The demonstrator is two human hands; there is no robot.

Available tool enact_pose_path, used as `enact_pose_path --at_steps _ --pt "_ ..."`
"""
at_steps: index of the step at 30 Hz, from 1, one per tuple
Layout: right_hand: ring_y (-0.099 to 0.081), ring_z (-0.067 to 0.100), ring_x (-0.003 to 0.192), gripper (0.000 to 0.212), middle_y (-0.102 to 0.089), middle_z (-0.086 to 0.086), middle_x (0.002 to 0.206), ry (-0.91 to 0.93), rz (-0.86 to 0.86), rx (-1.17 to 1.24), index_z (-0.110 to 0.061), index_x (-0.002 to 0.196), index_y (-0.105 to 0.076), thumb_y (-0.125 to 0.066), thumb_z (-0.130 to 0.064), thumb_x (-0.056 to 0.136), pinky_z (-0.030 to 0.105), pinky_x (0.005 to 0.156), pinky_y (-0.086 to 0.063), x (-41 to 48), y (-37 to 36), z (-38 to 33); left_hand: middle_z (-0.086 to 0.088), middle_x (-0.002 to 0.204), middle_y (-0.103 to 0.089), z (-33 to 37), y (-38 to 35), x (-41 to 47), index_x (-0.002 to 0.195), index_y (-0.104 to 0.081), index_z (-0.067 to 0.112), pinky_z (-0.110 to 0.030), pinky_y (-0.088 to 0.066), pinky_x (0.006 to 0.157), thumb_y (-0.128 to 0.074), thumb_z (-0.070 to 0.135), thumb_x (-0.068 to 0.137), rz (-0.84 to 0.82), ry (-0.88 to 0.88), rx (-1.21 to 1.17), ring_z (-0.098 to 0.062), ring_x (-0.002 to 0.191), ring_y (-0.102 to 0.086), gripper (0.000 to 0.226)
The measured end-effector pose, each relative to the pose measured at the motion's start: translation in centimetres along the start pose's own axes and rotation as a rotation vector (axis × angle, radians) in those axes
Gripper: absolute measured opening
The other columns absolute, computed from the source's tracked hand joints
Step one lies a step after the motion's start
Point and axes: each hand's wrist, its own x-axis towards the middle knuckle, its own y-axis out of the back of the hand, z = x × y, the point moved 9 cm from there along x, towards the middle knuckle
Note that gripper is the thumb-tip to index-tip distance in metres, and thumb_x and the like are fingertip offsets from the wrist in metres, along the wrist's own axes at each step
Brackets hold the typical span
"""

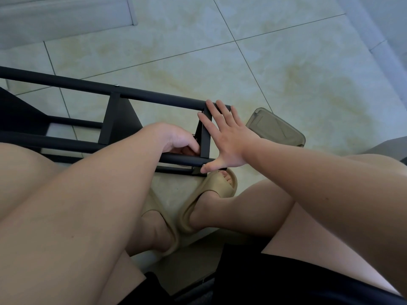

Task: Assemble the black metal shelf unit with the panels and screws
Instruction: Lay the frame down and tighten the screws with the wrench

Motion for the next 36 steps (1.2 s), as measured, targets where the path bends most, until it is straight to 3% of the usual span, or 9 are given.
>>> enact_pose_path --at_steps 9,16,19,24,28,30,33,36 --pt "0.027 0.038 0.150 0.145 0.028 0.017 0.164 -0.002 -0.001 -0.005 -0.016 0.159 0.018 -0.019 -0.105 0.050 0.056 0.122 0.011 0.08 -0.17 -0.03 -0.004 0.074 -0.073 0.15 -0.10 -0.25 0.082 -0.073 0.012 -0.026 -0.052 0.065 -0.062 0.015 0.092 0.000 -0.015 -0.031 -0.016 0.060 -0.066 0.016" --pt "0.027 0.039 0.150 0.145 0.029 0.017 0.163 0.004 -0.001 0.001 -0.016 0.159 0.018 -0.022 -0.105 0.052 0.056 0.122 0.012 0.05 -0.10 -0.05 -0.001 0.061 -0.069 0.30 -0.01 -0.26 0.056 -0.072 0.015 -0.021 -0.047 0.054 -0.063 0.015 0.091 0.025 -0.039 -0.016 -0.013 0.049 -0.063 0.036" --pt "0.028 0.039 0.150 0.145 0.029 0.017 0.163 0.003 -0.003 0.000 -0.016 0.159 0.018 -0.022 -0.105 0.052 0.056 0.122 0.012 0.05 -0.13 -0.06 0.000 0.059 -0.067 0.37 0.14 -0.19 0.062 -0.068 0.015 -0.021 -0.045 0.052 -0.064 0.018 0.091 0.057 -0.038 0.029 -0.012 0.047 -0.059 0.029" --pt "0.027 0.038 0.150 0.145 0.029 0.017 0.163 0.001 -0.008 0.000 -0.016 0.159 0.018 -0.020 -0.105 0.051 0.056 0.122 0.012 0.06 -0.15 -0.03 0.002 0.055 -0.064 0.21 0.28 0.13 0.047 -0.068 0.016 -0.019 -0.043 0.050 -0.063 0.017 0.091 0.058 -0.028 0.066 -0.012 0.044 -0.058 0.044" --pt "0.027 0.039 0.150 0.145 0.029 0.017 0.163 0.001 -0.013 0.002 -0.016 0.159 0.018 -0.021 -0.105 0.052 0.056 0.122 0.012 0.06 -0.18 -0.06 -0.001 0.064 -0.069 -0.05 -0.05 -0.16 0.057 -0.075 0.015 -0.019 -0.050 0.053 -0.057 0.012 0.092 -0.017 -0.011 -0.013 -0.014 0.053 -0.065 0.040" --pt "0.027 0.039 0.150 0.144 0.029 0.017 0.163 -0.002 -0.014 0.003 -0.016 0.159 0.018 -0.023 -0.105 0.052 0.056 0.122 0.012 0.00 -0.15 -0.05 -0.005 0.073 -0.071 0.00 -0.33 -0.23 0.072 -0.076 0.012 -0.024 -0.052 0.061 -0.057 0.013 0.092 -0.035 -0.005 -0.039 -0.018 0.061 -0.065 0.028" --pt "0.026 0.039 0.150 0.144 0.029 0.017 0.163 0.000 -0.010 -0.003 -0.016 0.159 0.018 -0.025 -0.104 0.054 0.056 0.122 0.012 -0.06 -0.07 -0.10 -0.005 0.076 -0.070 0.24 0.15 -0.08 0.083 -0.071 0.009 -0.026 -0.049 0.063 -0.061 0.018 0.093 0.040 -0.024 0.041 -0.018 0.065 -0.062 0.017" --pt "0.027 0.038 0.150 0.144 0.029 0.017 0.163 0.000 -0.015 0.001 -0.016 0.159 0.018 -0.025 -0.104 0.053 0.055 0.122 0.013 -0.01 -0.05 -0.12 -0.009 0.091 -0.069 0.27 0.11 -0.10 0.101 -0.070 0.008 -0.029 -0.047 0.074 -0.063 0.019 0.092 0.042 -0.027 0.080 -0.024 0.082 -0.061 0.017"
